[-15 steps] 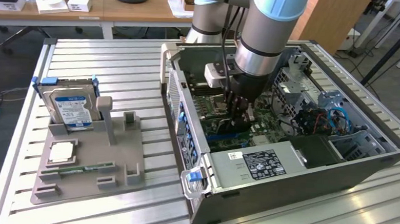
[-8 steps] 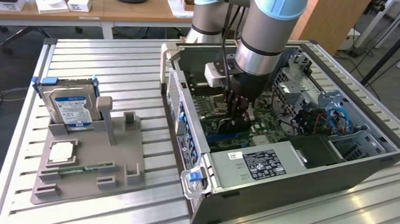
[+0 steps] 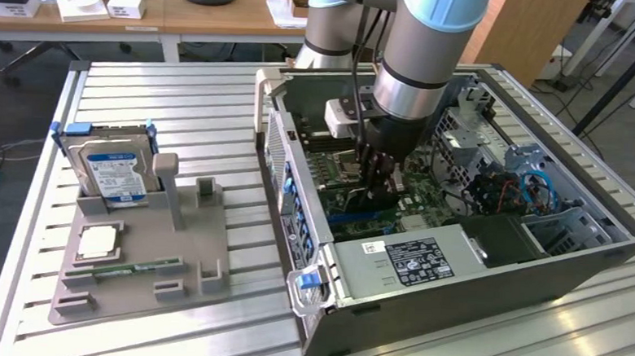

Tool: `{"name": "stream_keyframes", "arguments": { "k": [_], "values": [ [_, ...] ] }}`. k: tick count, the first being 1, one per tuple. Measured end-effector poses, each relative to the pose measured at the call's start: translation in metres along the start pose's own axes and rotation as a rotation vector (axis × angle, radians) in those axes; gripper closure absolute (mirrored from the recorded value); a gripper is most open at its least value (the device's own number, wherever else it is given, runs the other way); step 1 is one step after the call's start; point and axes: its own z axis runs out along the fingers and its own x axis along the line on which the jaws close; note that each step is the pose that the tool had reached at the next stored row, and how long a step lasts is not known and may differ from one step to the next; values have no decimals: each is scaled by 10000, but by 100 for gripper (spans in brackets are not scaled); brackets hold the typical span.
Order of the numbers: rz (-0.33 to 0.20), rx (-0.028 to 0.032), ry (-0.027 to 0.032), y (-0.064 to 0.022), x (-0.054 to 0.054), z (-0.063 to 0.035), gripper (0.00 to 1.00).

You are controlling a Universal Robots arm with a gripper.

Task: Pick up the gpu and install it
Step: 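Insert the gpu into the slot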

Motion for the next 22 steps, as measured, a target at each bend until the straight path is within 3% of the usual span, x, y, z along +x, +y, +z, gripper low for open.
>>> {"name": "stream_keyframes", "arguments": {
  "k": [22],
  "values": [
    [1,0,0,8,-1,26,74]
  ]
}}
